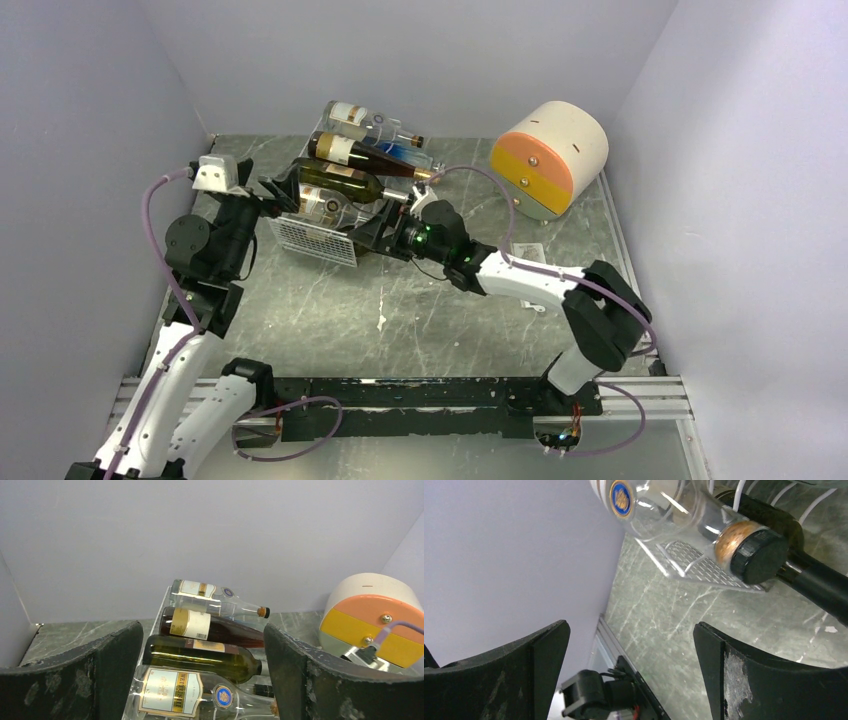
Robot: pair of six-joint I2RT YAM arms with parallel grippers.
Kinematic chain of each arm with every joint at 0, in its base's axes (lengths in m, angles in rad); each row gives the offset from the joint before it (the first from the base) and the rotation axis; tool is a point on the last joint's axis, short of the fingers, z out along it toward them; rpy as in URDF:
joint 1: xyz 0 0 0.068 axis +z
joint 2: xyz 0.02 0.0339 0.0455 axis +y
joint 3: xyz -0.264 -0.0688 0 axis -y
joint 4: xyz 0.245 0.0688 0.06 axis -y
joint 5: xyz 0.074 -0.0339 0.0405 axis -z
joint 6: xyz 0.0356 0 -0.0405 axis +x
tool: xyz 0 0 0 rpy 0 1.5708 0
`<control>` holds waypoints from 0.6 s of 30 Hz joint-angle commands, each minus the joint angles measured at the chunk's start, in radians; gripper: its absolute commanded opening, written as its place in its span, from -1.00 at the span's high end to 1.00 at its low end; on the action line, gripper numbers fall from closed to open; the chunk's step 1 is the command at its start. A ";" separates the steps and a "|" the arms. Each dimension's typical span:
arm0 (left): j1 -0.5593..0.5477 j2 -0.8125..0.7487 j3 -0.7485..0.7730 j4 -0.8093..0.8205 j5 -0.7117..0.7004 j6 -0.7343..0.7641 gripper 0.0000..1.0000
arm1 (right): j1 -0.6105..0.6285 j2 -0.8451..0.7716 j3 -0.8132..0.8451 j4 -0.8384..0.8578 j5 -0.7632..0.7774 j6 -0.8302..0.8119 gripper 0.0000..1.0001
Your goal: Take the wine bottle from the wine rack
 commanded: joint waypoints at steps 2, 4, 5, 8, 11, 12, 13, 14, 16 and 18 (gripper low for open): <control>-0.037 -0.010 -0.005 0.052 -0.043 0.035 -0.87 | -0.038 0.067 -0.005 0.194 -0.038 0.165 -1.00; -0.042 -0.010 -0.003 0.051 -0.043 0.035 -0.87 | -0.045 0.088 -0.002 0.196 -0.014 0.196 -1.00; -0.045 -0.010 -0.003 0.051 -0.043 0.035 -0.87 | -0.050 0.099 -0.003 0.206 -0.006 0.212 -0.99; -0.059 -0.013 -0.006 0.052 -0.051 0.042 -0.87 | -0.063 0.128 -0.009 0.223 0.012 0.268 -0.98; -0.072 -0.014 -0.006 0.051 -0.058 0.050 -0.88 | -0.072 0.150 -0.027 0.254 0.025 0.309 -0.96; -0.076 -0.016 -0.004 0.049 -0.060 0.051 -0.87 | -0.074 0.156 -0.029 0.260 0.029 0.319 -0.95; -0.078 -0.016 -0.003 0.048 -0.061 0.051 -0.87 | -0.077 0.164 -0.031 0.268 0.032 0.325 -0.95; -0.080 -0.017 -0.004 0.048 -0.061 0.052 -0.88 | -0.079 0.171 -0.033 0.277 0.032 0.330 -0.95; -0.085 -0.017 -0.004 0.049 -0.059 0.051 -0.87 | -0.087 0.186 -0.033 0.294 0.038 0.344 -0.90; -0.090 -0.015 -0.003 0.048 -0.059 0.052 -0.87 | -0.095 0.210 -0.030 0.324 0.025 0.348 -0.83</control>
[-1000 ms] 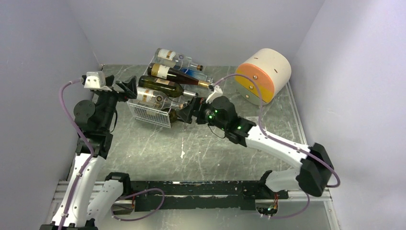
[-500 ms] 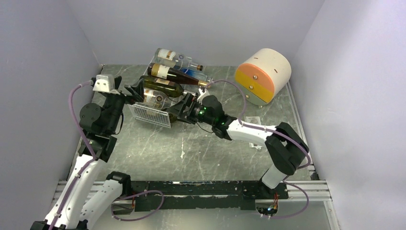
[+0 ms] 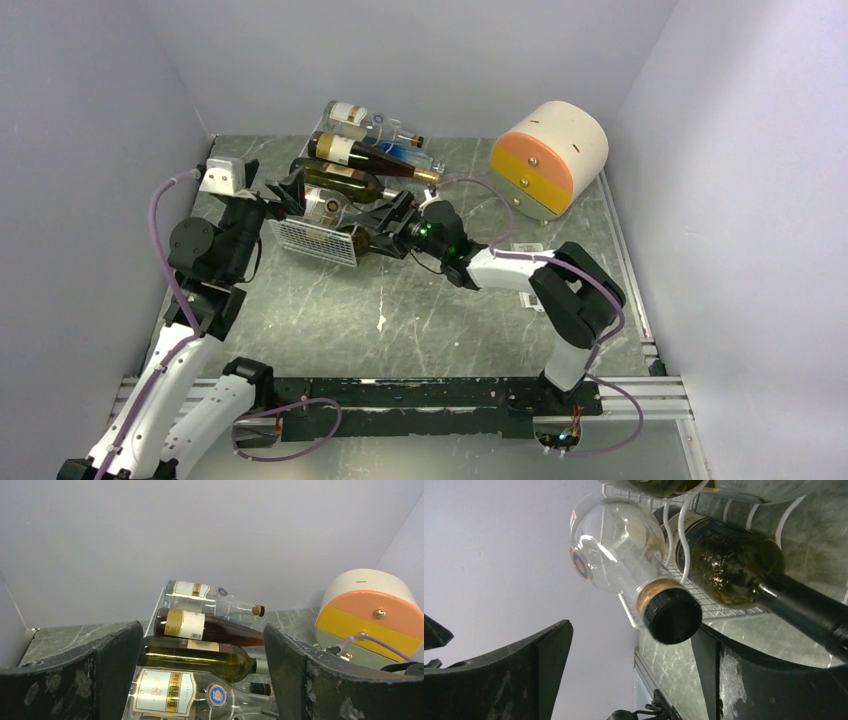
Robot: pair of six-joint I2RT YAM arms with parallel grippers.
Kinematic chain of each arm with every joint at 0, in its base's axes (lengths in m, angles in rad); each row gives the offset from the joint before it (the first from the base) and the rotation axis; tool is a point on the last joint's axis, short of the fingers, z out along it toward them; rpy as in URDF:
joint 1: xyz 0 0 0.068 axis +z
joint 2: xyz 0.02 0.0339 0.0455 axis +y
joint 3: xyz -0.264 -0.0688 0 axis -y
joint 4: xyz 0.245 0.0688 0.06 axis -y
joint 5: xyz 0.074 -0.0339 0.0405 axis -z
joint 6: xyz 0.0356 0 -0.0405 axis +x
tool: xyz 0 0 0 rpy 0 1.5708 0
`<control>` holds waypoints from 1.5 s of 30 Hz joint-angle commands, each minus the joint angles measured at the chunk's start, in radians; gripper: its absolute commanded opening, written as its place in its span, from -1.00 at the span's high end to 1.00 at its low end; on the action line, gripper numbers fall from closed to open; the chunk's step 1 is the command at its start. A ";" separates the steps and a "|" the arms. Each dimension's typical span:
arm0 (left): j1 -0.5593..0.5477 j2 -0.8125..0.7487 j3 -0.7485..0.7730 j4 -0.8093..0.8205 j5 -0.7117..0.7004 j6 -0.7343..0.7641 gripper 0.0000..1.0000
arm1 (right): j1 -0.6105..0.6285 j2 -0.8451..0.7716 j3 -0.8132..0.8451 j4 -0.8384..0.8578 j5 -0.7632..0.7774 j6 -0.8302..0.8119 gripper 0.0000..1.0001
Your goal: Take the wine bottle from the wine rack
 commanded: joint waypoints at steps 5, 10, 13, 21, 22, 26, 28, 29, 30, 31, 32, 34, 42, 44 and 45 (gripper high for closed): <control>-0.031 -0.006 -0.005 0.048 -0.025 0.021 -0.88 | -0.040 0.089 -0.002 0.186 -0.026 0.057 -0.69; -0.040 -0.002 -0.005 0.046 -0.027 0.025 -0.87 | -0.045 0.156 0.003 0.304 -0.061 0.086 -0.50; -0.041 0.000 -0.004 0.047 -0.020 0.027 -0.87 | -0.046 0.178 0.014 0.332 -0.064 0.092 -0.47; -0.045 0.005 -0.004 0.048 -0.018 0.028 -0.87 | -0.047 0.233 0.031 0.409 -0.069 0.121 -0.40; -0.045 0.006 -0.003 0.047 -0.018 0.028 -0.87 | -0.048 0.238 0.035 0.418 -0.071 0.124 -0.39; -0.045 0.007 -0.004 0.048 -0.015 0.028 -0.87 | -0.049 0.254 0.043 0.432 -0.072 0.132 -0.38; -0.045 0.009 -0.004 0.048 -0.014 0.026 -0.87 | -0.049 0.263 0.051 0.436 -0.073 0.130 -0.37; -0.046 0.010 -0.004 0.048 -0.013 0.028 -0.88 | -0.049 0.268 0.056 0.437 -0.075 0.131 -0.36; -0.046 0.010 -0.005 0.049 -0.012 0.028 -0.88 | -0.050 0.272 0.061 0.440 -0.078 0.133 -0.34; -0.047 0.010 -0.004 0.049 -0.012 0.029 -0.87 | -0.051 0.276 0.064 0.444 -0.081 0.133 -0.33; -0.048 0.010 -0.004 0.050 -0.012 0.029 -0.88 | -0.052 0.278 0.066 0.445 -0.082 0.131 -0.30; -0.048 0.009 -0.005 0.048 -0.013 0.030 -0.87 | -0.052 0.279 0.074 0.439 -0.081 0.125 -0.27; -0.051 0.012 -0.006 0.050 -0.013 0.032 -0.87 | -0.065 0.307 0.090 0.424 -0.088 0.114 -0.18; -0.051 0.013 -0.006 0.049 -0.013 0.032 -0.88 | -0.065 0.311 0.090 0.418 -0.089 0.110 -0.16; -0.050 0.013 -0.006 0.049 -0.012 0.032 -0.88 | -0.066 0.313 0.090 0.419 -0.091 0.111 -0.14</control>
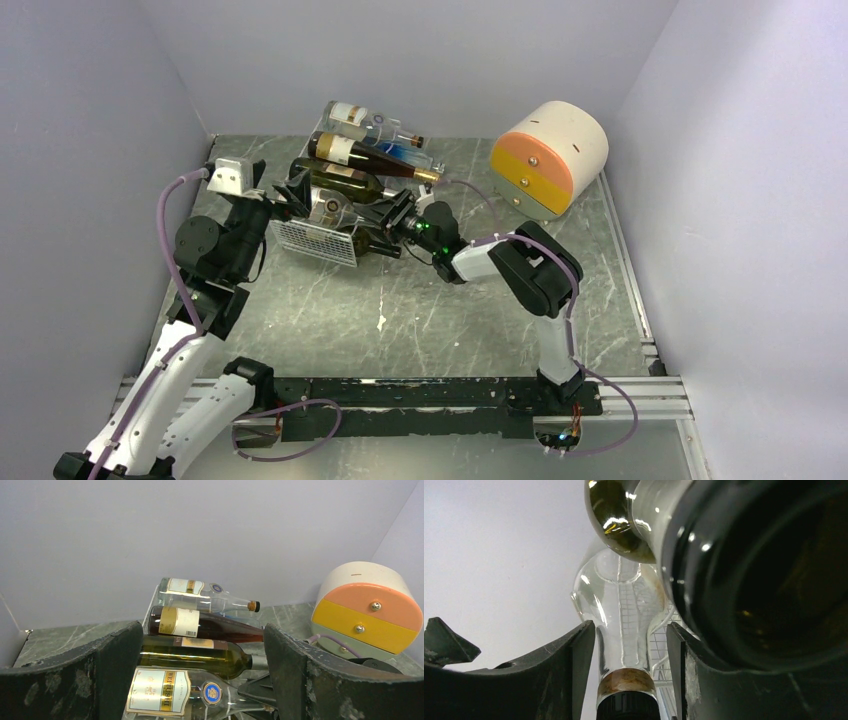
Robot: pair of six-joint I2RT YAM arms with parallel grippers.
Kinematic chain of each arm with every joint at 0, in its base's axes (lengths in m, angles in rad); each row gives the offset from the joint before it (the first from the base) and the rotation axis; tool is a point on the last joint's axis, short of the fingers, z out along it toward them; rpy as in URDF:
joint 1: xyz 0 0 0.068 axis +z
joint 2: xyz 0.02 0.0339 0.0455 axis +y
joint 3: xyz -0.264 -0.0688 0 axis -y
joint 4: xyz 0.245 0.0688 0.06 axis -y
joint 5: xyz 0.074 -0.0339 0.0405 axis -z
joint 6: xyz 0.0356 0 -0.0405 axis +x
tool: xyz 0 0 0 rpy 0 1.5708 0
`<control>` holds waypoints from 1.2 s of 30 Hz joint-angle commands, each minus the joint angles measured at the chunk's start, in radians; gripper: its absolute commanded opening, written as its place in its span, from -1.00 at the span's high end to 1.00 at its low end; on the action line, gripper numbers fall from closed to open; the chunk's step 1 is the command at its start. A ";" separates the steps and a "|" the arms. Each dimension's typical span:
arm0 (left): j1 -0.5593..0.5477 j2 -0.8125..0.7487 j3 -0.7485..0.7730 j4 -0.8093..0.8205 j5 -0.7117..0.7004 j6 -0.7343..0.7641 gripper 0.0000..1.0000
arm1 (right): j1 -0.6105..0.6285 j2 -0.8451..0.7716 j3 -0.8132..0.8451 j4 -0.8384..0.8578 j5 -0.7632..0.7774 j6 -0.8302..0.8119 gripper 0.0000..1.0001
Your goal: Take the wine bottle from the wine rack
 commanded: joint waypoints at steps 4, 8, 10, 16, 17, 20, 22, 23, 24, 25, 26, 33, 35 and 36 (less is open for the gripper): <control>-0.013 -0.001 -0.005 0.048 -0.002 0.014 -0.87 | -0.009 0.030 0.015 0.037 -0.014 -0.006 -0.05; -0.013 -0.001 -0.005 0.048 -0.001 0.015 -0.87 | -0.009 0.037 0.040 0.038 -0.021 -0.005 0.04; -0.013 0.002 -0.005 0.049 -0.002 0.016 -0.87 | -0.009 0.038 0.044 0.054 -0.027 -0.001 0.13; -0.014 0.001 -0.005 0.049 -0.005 0.016 -0.88 | -0.019 0.013 0.036 0.077 -0.037 0.004 0.40; -0.014 0.002 -0.006 0.048 -0.004 0.016 -0.88 | -0.020 0.006 0.032 0.081 -0.040 0.007 0.43; -0.015 0.003 -0.005 0.049 -0.004 0.016 -0.87 | -0.029 -0.004 0.027 0.107 -0.047 0.019 0.57; -0.016 0.003 -0.005 0.048 -0.004 0.017 -0.88 | -0.037 -0.042 -0.013 0.122 -0.052 0.028 0.68; -0.016 0.004 -0.005 0.050 -0.004 0.017 -0.88 | -0.040 -0.051 -0.022 0.127 -0.056 0.033 0.73; -0.015 0.005 -0.005 0.048 -0.004 0.017 -0.87 | -0.043 -0.061 -0.029 0.131 -0.059 0.039 0.77; -0.016 0.005 -0.006 0.049 -0.004 0.017 -0.87 | -0.047 -0.073 -0.037 0.135 -0.064 0.044 0.80; -0.015 0.005 -0.006 0.050 -0.005 0.017 -0.88 | -0.051 -0.082 -0.047 0.141 -0.067 0.050 0.84; -0.017 0.012 -0.005 0.050 -0.001 0.017 -0.87 | -0.083 -0.153 -0.101 0.137 -0.109 0.079 1.00; -0.017 0.014 -0.005 0.050 0.000 0.016 -0.87 | -0.088 -0.172 -0.115 0.123 -0.110 0.079 1.00; -0.017 0.013 -0.004 0.048 0.000 0.016 -0.87 | -0.091 -0.180 -0.122 0.115 -0.110 0.079 1.00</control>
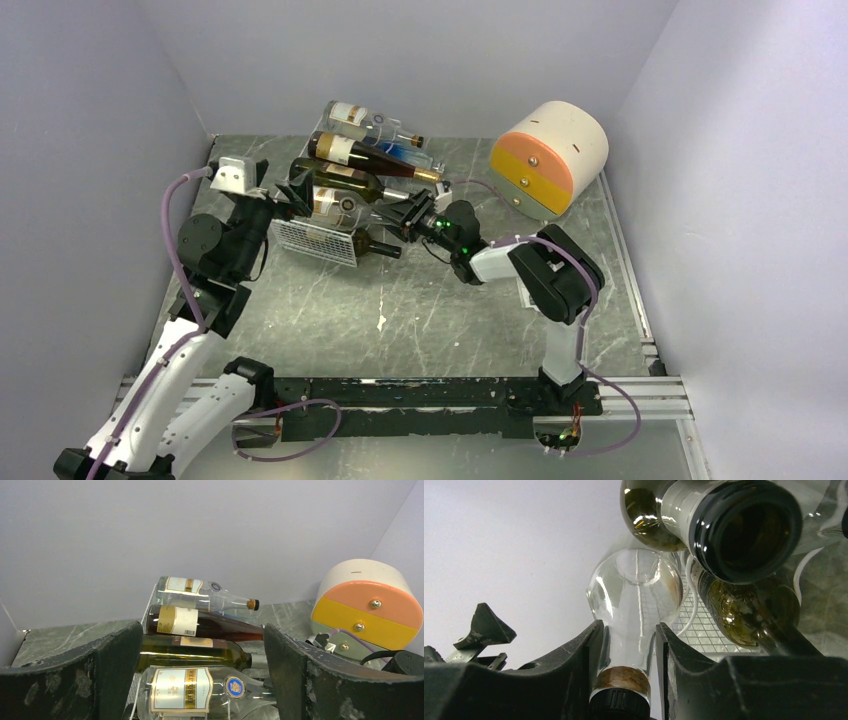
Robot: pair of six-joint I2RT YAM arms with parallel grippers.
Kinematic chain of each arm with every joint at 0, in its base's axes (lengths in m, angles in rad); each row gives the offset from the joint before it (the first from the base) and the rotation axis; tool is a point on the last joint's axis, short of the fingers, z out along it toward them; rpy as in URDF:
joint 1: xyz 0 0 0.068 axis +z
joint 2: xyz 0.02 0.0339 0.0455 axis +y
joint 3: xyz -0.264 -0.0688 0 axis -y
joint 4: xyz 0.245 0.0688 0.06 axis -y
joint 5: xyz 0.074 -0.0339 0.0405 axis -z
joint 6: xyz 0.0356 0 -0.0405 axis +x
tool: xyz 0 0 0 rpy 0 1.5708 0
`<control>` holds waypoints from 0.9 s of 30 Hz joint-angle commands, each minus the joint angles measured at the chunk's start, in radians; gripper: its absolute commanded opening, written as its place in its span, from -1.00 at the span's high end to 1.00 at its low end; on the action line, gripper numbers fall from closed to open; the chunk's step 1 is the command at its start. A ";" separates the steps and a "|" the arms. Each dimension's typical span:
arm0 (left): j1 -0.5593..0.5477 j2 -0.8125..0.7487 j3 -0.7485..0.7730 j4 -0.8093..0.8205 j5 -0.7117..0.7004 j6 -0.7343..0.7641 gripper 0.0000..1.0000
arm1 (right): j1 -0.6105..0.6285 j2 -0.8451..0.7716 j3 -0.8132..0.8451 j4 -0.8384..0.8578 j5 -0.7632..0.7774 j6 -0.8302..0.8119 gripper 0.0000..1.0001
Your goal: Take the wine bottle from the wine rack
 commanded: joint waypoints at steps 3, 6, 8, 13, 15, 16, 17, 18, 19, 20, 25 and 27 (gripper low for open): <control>-0.011 0.002 -0.006 0.043 0.000 0.012 -0.87 | -0.028 -0.103 -0.027 0.063 -0.021 0.032 1.00; -0.012 0.006 -0.007 0.044 0.002 0.011 -0.88 | -0.036 -0.119 -0.033 0.070 -0.030 0.053 1.00; -0.013 0.009 -0.006 0.043 0.002 0.011 -0.88 | -0.041 -0.132 -0.038 0.073 -0.038 0.066 1.00; -0.014 0.010 -0.007 0.043 0.003 0.011 -0.87 | -0.061 -0.154 -0.053 0.079 -0.066 0.104 1.00; -0.015 0.011 -0.006 0.043 0.005 0.011 -0.88 | -0.068 -0.164 -0.061 0.082 -0.070 0.115 1.00; -0.014 0.012 -0.006 0.043 0.006 0.011 -0.88 | -0.071 -0.169 -0.065 0.084 -0.071 0.121 1.00; -0.015 0.013 -0.006 0.043 0.008 0.009 -0.87 | -0.073 -0.175 -0.069 0.085 -0.072 0.126 1.00; -0.014 0.013 -0.006 0.043 0.008 0.009 -0.88 | -0.076 -0.181 -0.073 0.089 -0.072 0.130 1.00; -0.016 0.015 -0.007 0.043 0.009 0.009 -0.87 | -0.079 -0.187 -0.077 0.091 -0.071 0.136 1.00; -0.016 0.015 -0.006 0.043 0.008 0.008 -0.87 | -0.082 -0.194 -0.083 0.094 -0.071 0.139 1.00; -0.018 0.016 -0.004 0.042 0.007 0.011 -0.87 | -0.103 -0.230 -0.107 0.118 -0.085 0.170 1.00; -0.017 0.017 -0.005 0.042 0.008 0.010 -0.88 | -0.113 -0.244 -0.121 0.127 -0.092 0.178 1.00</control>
